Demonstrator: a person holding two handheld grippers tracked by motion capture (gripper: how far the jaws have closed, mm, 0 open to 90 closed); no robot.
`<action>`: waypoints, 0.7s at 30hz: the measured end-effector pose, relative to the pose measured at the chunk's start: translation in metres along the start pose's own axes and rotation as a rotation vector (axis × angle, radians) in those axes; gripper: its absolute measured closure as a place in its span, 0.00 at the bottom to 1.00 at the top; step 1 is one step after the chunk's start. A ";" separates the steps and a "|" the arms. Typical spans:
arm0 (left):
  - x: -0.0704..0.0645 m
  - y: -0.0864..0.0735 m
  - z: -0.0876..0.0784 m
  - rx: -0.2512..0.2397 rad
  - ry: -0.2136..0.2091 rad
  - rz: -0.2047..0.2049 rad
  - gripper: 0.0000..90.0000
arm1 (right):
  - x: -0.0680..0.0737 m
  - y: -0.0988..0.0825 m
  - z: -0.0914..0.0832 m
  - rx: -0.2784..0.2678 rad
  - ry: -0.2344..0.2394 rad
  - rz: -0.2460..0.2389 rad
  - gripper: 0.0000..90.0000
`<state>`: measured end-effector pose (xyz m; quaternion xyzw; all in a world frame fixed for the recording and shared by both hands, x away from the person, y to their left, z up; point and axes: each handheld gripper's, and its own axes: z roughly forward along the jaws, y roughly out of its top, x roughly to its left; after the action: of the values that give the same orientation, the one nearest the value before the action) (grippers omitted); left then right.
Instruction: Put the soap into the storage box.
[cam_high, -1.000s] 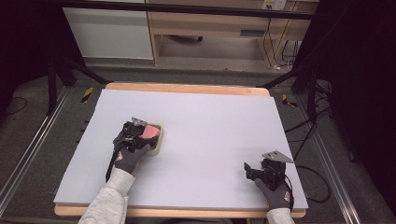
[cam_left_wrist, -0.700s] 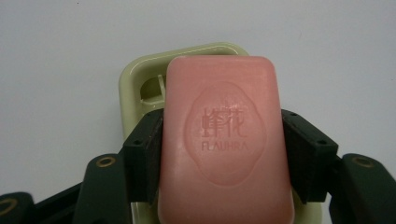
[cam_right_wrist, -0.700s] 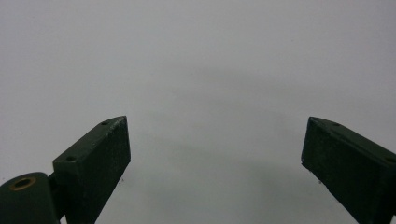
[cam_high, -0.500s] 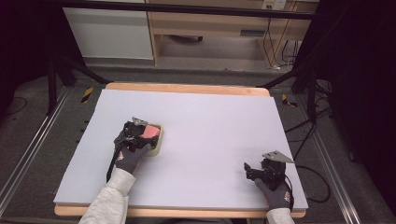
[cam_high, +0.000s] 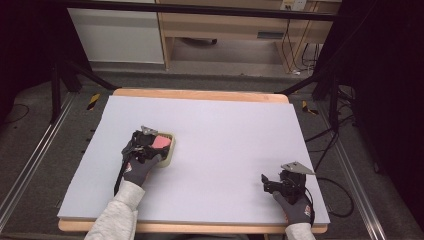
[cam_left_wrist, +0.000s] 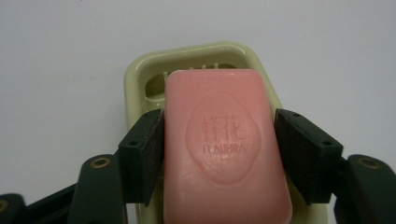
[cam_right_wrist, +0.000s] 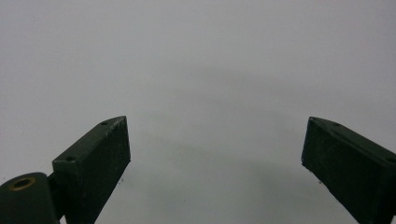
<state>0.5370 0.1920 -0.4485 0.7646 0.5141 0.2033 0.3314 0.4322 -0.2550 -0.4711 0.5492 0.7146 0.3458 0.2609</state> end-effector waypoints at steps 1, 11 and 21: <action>0.000 0.001 -0.003 -0.006 -0.002 -0.002 0.37 | 0.000 0.000 0.000 0.000 0.000 0.000 0.09; 0.003 0.001 -0.027 -0.063 -0.044 -0.006 0.33 | 0.000 0.000 -0.001 -0.005 -0.001 0.007 0.09; 0.014 -0.017 -0.060 -0.123 -0.056 -0.004 0.29 | -0.002 -0.001 -0.002 -0.012 -0.014 0.013 0.09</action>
<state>0.4919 0.2271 -0.4191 0.7470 0.4928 0.2123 0.3926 0.4309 -0.2576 -0.4703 0.5545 0.7073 0.3479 0.2668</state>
